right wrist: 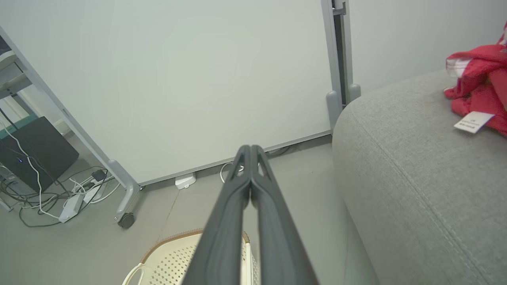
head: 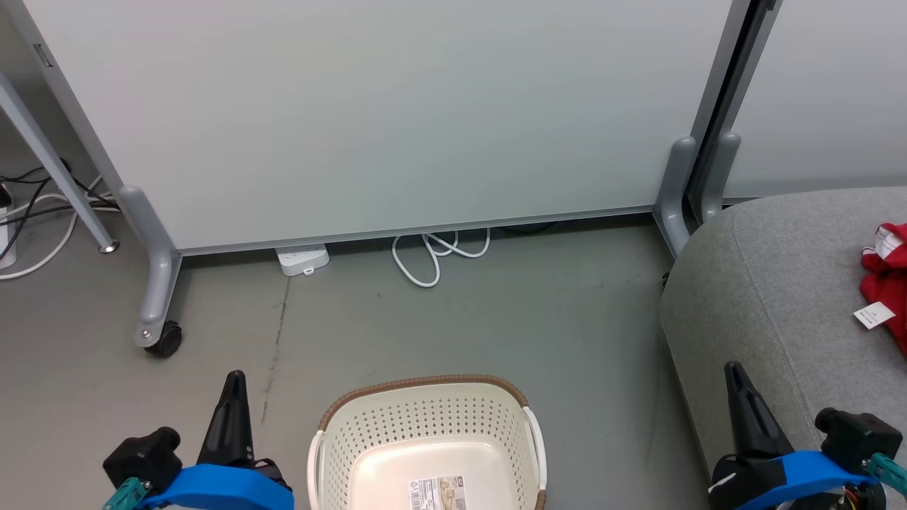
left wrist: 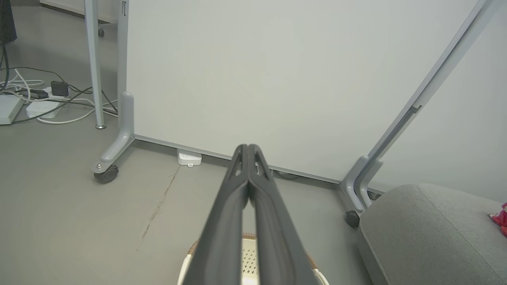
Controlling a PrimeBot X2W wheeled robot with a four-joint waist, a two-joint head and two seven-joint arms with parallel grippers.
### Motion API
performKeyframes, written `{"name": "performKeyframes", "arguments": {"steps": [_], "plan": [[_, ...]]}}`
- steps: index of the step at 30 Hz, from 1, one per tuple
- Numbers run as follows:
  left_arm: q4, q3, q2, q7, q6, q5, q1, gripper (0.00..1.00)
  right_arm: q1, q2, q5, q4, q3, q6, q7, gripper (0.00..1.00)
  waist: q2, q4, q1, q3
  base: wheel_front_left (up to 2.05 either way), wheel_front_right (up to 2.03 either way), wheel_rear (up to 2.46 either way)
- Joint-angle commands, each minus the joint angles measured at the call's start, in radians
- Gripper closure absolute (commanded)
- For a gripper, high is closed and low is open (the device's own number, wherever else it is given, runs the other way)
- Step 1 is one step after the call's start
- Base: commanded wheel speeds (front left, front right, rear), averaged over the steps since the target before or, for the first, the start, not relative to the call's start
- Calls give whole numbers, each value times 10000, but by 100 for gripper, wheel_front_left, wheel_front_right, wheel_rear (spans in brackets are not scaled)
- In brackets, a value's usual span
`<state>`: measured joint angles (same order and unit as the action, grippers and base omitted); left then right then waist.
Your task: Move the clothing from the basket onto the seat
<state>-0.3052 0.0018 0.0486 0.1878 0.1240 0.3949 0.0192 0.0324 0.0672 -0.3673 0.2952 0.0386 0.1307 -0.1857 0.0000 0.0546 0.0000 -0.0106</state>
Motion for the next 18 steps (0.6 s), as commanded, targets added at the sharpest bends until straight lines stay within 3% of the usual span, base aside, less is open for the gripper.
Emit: {"name": "performKeyframes", "arguments": {"steps": [1, 18], "plan": [[205, 106, 16, -98, 22, 466, 319, 100, 243, 2, -499, -210, 48, 0, 86, 100, 0, -8, 0, 2, 0, 0, 0], [309, 334, 18, -738, 36, 3054, 472, 100, 384, -36, -3138, -296, 198, 0, 718, 100, 0, -87, 0, 22, 0, 0, 0]]}}
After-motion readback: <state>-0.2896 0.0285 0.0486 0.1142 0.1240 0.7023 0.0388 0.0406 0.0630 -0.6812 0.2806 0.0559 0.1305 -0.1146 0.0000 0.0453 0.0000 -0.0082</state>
